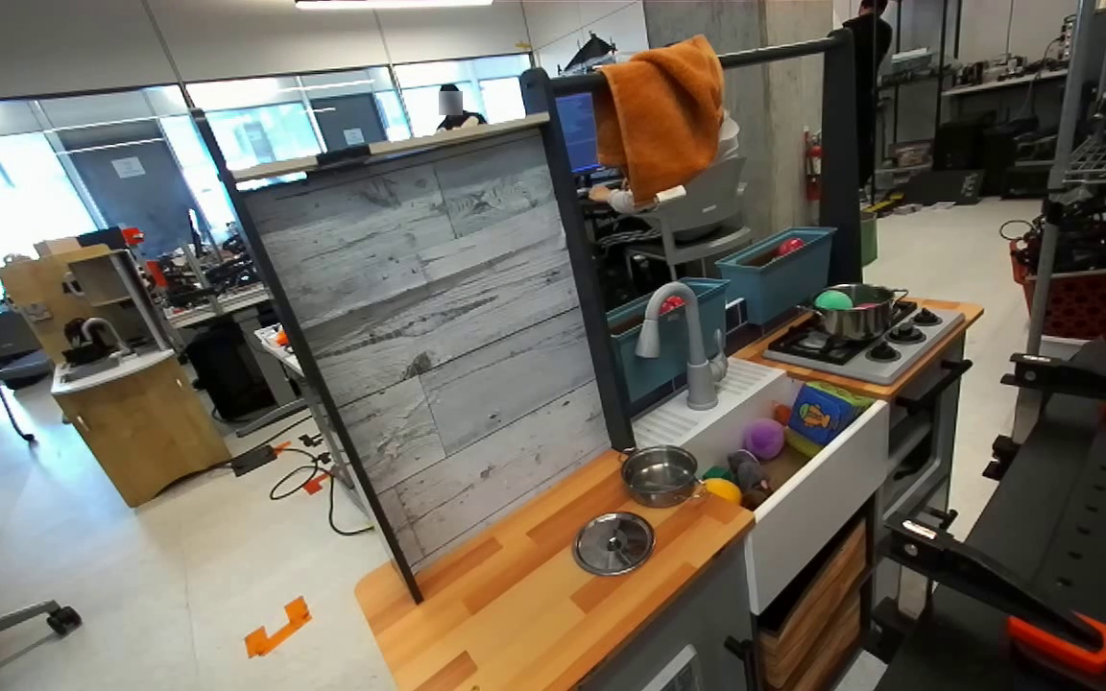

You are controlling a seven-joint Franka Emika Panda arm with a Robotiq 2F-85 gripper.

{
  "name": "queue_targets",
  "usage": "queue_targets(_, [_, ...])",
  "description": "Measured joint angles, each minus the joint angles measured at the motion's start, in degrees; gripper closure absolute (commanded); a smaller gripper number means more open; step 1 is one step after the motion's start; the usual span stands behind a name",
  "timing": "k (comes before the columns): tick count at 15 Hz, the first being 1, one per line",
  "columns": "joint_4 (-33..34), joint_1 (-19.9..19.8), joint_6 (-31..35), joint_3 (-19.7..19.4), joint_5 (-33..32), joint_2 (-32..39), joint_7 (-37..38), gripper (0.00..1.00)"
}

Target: Take the purple ball out of the sink and put it in the metal pot

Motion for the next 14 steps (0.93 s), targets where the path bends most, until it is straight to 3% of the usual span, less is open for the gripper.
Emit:
queue_targets(6, [2.6, -3.9, 10.6, -3.8, 0.0, 10.4, -10.8, 0.0])
queue_targets(10, [2.8, -5.4, 26.6, -4.7, 0.5, 18.3, -18.6, 0.0])
queue_targets(14, [4.2, -5.6, 42.9, -3.8, 2.5, 28.6, -22.0, 0.0])
